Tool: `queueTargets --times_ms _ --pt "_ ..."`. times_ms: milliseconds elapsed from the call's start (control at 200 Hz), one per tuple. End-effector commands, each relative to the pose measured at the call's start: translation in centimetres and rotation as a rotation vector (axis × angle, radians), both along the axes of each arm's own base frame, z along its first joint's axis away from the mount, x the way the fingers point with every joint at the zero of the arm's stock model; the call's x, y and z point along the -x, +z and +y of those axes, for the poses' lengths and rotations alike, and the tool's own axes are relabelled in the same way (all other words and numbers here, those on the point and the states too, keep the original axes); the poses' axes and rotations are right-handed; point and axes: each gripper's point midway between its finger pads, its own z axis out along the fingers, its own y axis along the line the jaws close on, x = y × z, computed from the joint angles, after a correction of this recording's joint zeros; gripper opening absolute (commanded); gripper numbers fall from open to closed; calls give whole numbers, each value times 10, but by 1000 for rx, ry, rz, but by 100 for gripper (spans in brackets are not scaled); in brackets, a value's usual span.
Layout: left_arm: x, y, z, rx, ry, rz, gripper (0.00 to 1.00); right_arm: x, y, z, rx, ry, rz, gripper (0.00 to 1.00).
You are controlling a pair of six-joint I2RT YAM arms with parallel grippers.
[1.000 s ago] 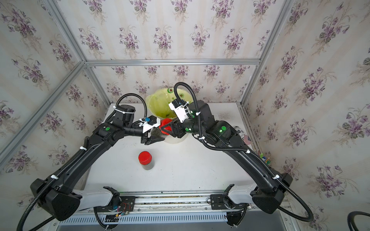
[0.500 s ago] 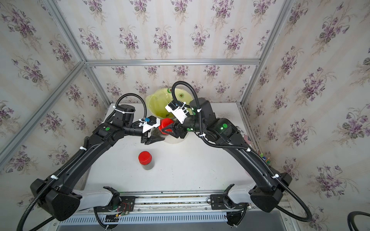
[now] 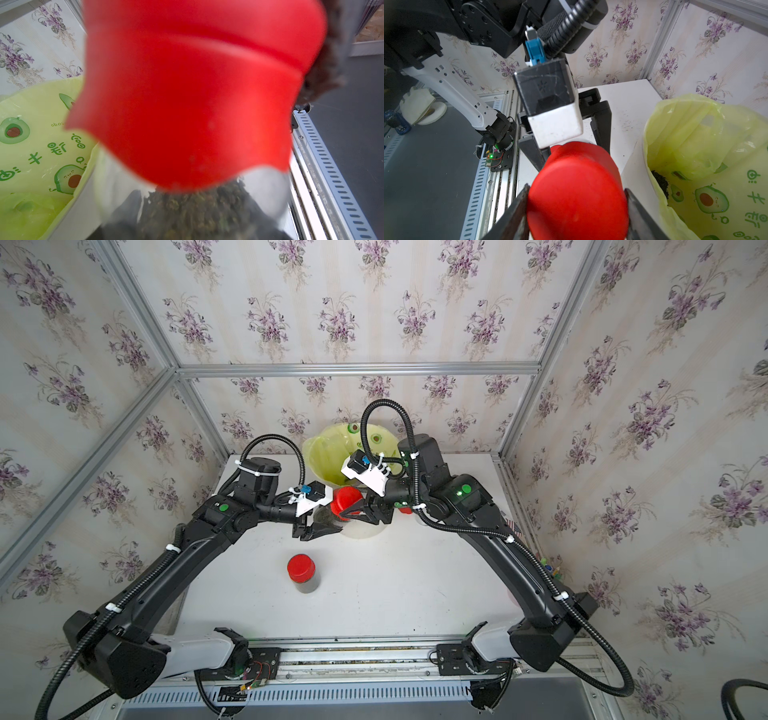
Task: Empty moldy tea leaves from jars
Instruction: Unscrew the lid from the jar.
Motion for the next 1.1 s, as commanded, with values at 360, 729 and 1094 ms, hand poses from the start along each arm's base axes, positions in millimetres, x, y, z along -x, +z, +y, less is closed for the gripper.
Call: queueTargets --times_ms 360,729,1094 --pt "7 1 -4 22 -42 43 68 9 29 -11 -72 20 -163 51" --pt "9 3 -3 25 -41 38 68 11 14 -5 -78 56 -103 71" --pt "6 2 -4 22 -39 40 68 12 23 -14 -129 -24 -103 99"
